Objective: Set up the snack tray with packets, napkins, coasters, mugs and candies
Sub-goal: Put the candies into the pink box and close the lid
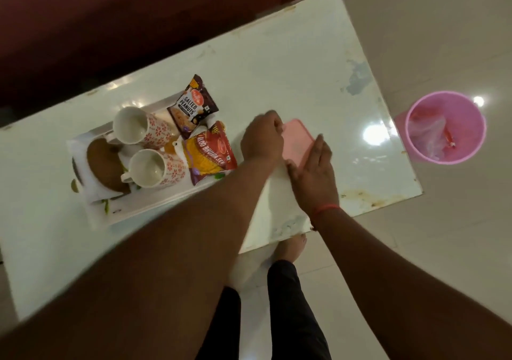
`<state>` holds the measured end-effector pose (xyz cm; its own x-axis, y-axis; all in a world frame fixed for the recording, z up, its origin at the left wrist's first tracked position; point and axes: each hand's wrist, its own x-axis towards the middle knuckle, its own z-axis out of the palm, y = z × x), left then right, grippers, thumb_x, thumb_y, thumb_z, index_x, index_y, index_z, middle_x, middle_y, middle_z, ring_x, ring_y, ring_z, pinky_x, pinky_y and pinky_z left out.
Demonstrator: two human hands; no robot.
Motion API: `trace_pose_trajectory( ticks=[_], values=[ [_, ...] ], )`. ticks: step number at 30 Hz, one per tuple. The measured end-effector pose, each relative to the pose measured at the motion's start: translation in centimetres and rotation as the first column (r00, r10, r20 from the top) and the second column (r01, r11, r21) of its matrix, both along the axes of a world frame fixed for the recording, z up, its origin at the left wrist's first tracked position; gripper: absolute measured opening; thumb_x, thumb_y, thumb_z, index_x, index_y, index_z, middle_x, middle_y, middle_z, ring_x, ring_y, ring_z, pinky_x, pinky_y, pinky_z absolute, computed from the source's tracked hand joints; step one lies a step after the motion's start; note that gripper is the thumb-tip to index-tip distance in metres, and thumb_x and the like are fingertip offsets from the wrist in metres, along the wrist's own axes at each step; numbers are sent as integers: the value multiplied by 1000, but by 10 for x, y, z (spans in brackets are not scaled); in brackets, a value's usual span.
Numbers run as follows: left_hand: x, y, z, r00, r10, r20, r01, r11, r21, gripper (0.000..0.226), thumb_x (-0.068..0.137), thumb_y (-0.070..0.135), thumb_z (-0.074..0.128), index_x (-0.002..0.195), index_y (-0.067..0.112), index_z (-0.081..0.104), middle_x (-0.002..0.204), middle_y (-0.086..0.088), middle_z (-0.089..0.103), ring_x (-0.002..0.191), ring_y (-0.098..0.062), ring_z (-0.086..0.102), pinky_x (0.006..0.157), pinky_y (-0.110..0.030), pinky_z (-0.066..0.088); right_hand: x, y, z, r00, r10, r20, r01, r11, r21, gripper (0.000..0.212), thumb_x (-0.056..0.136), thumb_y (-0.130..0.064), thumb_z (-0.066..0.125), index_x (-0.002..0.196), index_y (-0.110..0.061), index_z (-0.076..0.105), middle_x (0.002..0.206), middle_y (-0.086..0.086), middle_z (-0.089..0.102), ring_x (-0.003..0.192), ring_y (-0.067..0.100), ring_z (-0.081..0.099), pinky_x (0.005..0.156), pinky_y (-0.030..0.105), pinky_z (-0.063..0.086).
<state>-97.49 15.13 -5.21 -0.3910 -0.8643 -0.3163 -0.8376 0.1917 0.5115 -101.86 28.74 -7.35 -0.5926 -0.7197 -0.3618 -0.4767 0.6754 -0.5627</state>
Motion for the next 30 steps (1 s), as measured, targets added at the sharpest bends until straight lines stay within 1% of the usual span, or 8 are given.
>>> trace_pose_trajectory(
  ticks=[3,6,9,19,22,24,26,30],
  values=[
    [-2,-52,0,992,-101,81,105,993,-50,12,92,21,62,80,23,61,94,0,70,85,-22,63,63,-29,37,12,-38,2,997,48,-68,-45,998,45,90,97,-57,41,154,-3,-2,157,21,22,143,35,30,117,49,31],
    [-4,-79,-3,992,-111,57,115,991,-71,21,91,22,64,73,23,54,88,2,70,78,-20,60,63,-27,37,11,-66,0,997,14,-69,-10,998,60,92,95,-56,47,154,-1,1,155,19,27,143,33,30,117,47,30],
    [-4,-90,-8,995,-99,26,101,990,-97,22,92,16,64,73,18,53,87,1,71,75,-17,59,61,-24,34,8,-80,-4,997,21,-68,-17,998,62,93,94,-56,49,153,-2,1,154,19,28,143,33,31,116,45,31],
    [-5,-104,-6,985,-164,54,170,976,-134,18,94,22,64,79,14,57,84,0,65,73,-16,53,56,-23,31,5,-94,-7,999,10,-37,-10,1000,12,91,93,-50,54,153,-4,3,149,17,32,134,35,42,110,46,40],
    [-5,-103,-5,981,-179,76,188,973,-134,14,95,20,62,83,13,58,91,-4,69,79,-20,60,64,-27,40,4,-95,-6,1000,4,-31,-3,1000,23,92,93,-51,55,153,-5,2,149,17,32,134,35,42,110,47,41],
    [-4,-103,-1,970,-219,105,231,964,-132,12,96,22,60,96,10,62,101,-9,69,91,-25,63,71,-32,45,3,-95,-5,999,10,-32,-9,999,45,93,93,-51,55,154,-5,2,150,17,31,136,35,39,110,48,40],
    [2,-105,7,961,-241,134,261,951,-164,24,97,28,57,110,9,60,112,-12,65,99,-28,62,76,-33,45,2,-95,-3,999,21,-40,-19,998,59,95,92,-52,55,154,-4,2,153,18,28,140,35,33,112,49,38],
    [39,-111,32,934,-293,202,347,878,-330,34,100,35,50,120,8,57,123,-14,59,112,-30,57,89,-41,48,-6,-95,10,993,32,-112,-29,999,29,92,93,-54,51,154,-3,5,161,19,16,148,35,20,118,49,30]
  ],
)
